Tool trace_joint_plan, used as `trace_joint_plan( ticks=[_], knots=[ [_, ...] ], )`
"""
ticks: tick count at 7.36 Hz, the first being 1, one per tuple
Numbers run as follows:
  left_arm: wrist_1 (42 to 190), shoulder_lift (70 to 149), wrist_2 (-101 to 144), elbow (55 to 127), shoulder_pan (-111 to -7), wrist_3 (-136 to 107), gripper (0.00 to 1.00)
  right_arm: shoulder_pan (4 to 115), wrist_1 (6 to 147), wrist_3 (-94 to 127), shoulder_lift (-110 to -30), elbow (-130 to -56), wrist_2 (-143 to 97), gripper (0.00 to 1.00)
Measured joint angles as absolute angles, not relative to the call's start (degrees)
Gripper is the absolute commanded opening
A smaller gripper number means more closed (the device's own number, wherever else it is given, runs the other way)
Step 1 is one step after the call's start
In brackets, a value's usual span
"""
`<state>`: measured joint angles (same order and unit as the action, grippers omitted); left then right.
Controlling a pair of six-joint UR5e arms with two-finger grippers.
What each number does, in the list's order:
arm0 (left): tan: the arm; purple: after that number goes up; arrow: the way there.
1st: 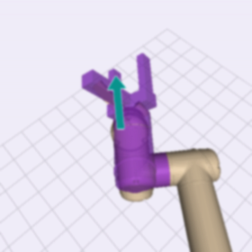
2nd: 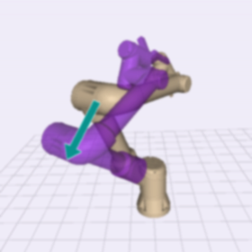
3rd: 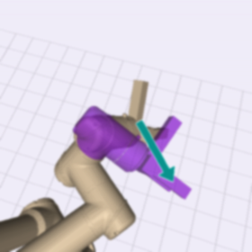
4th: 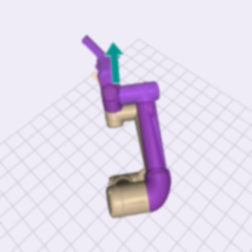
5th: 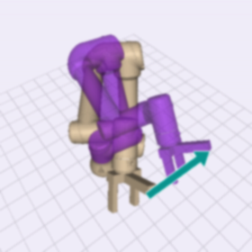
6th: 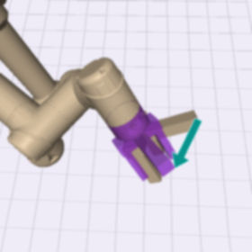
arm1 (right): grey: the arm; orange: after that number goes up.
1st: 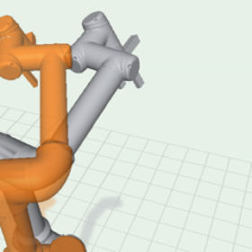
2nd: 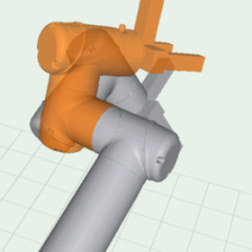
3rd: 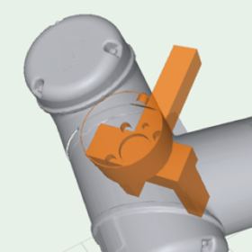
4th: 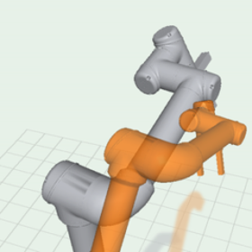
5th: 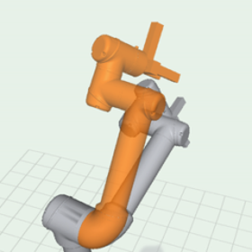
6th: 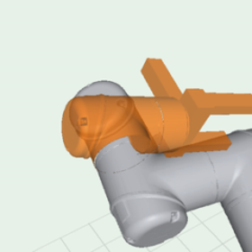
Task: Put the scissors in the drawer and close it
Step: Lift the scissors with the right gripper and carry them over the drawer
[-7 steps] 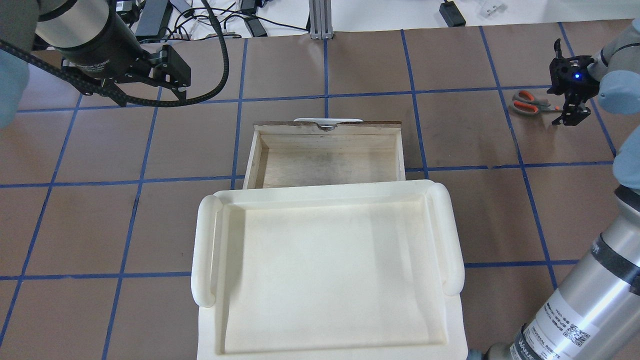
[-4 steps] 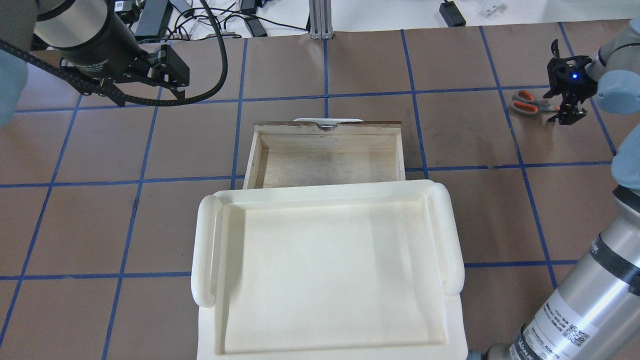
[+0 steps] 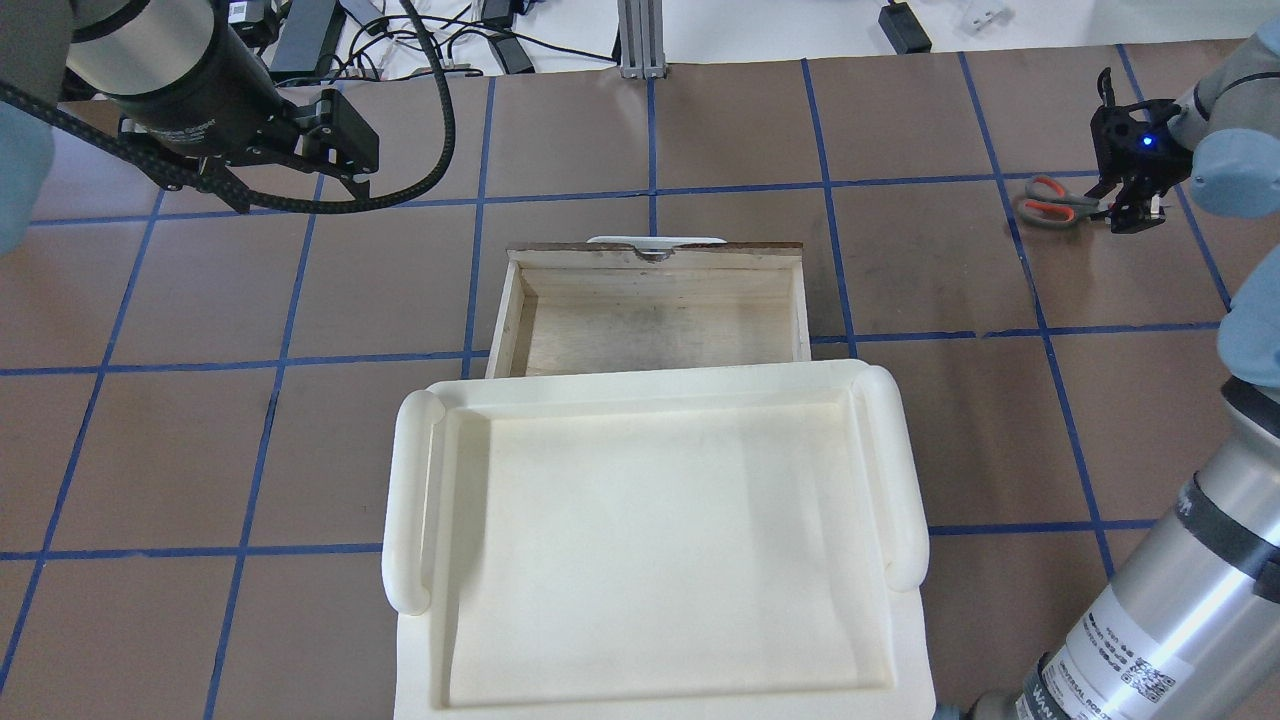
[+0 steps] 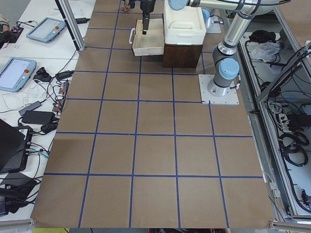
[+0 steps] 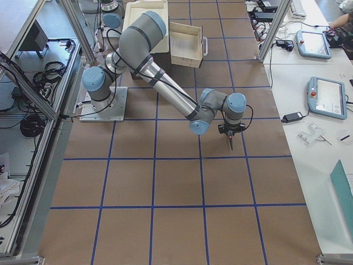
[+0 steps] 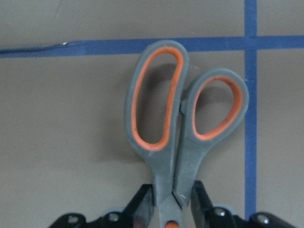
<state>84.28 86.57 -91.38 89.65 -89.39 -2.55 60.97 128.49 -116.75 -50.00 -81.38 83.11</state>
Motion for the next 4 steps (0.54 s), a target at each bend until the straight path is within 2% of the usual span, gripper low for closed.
trace_joint_plan(
  ticks=[4],
  knots=[
    [84.7,86.3,-91.5,89.6,-89.3,-2.5,1.00,67.6,119.3,-111.6,-60.4,-81.3,85.2,0.00]
  ],
)
